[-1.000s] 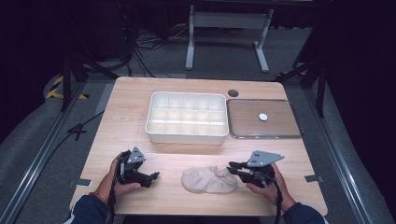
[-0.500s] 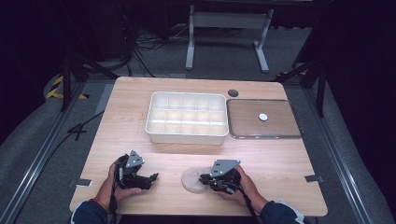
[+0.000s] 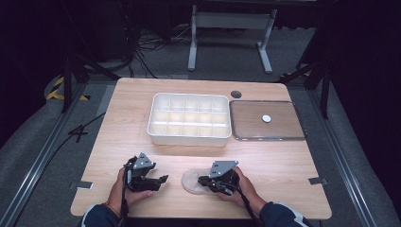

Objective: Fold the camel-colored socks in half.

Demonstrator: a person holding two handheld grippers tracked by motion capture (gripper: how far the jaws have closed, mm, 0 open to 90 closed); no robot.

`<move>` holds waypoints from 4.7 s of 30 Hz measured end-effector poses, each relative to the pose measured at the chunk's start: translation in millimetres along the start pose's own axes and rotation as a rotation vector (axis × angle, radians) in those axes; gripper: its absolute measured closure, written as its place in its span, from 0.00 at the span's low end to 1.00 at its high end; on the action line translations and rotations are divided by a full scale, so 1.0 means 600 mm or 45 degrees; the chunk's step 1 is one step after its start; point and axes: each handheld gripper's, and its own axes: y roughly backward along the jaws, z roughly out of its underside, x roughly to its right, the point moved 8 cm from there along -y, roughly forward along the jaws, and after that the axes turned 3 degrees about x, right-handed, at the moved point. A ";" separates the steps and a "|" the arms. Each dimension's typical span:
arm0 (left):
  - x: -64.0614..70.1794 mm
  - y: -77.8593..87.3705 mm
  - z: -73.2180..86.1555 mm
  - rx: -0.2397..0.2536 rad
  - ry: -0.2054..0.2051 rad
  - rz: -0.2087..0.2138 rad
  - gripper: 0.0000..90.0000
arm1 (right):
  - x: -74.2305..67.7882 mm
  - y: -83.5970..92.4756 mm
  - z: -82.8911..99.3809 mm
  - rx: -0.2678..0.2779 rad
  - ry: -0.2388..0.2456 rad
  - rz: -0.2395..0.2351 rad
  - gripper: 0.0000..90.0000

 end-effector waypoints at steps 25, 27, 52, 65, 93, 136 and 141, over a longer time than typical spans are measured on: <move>0.059 -0.066 -0.022 -0.113 -0.156 -0.024 0.41 | -0.002 -0.016 -0.015 -0.014 0.090 0.089 0.88; 0.062 -0.065 -0.023 -0.116 -0.161 -0.016 0.45 | 0.001 -0.014 -0.014 -0.023 0.083 0.110 0.83; 0.078 -0.045 -0.038 -0.064 -0.133 0.129 0.91 | 0.010 -0.019 -0.017 -0.028 0.011 0.047 0.83; 0.089 -0.032 -0.056 0.032 -0.181 0.157 0.91 | 0.018 -0.039 -0.034 -0.045 0.010 0.044 0.83; 0.084 -0.040 -0.072 0.055 -0.194 0.114 0.91 | 0.055 0.002 -0.008 -0.043 -0.009 0.120 0.90; 0.115 -0.072 -0.125 0.098 -0.254 0.167 0.91 | 0.096 0.056 0.037 -0.065 -0.106 0.153 0.64; 0.132 -0.094 -0.129 0.075 -0.281 0.177 0.91 | 0.099 0.064 0.036 -0.076 -0.127 0.159 0.59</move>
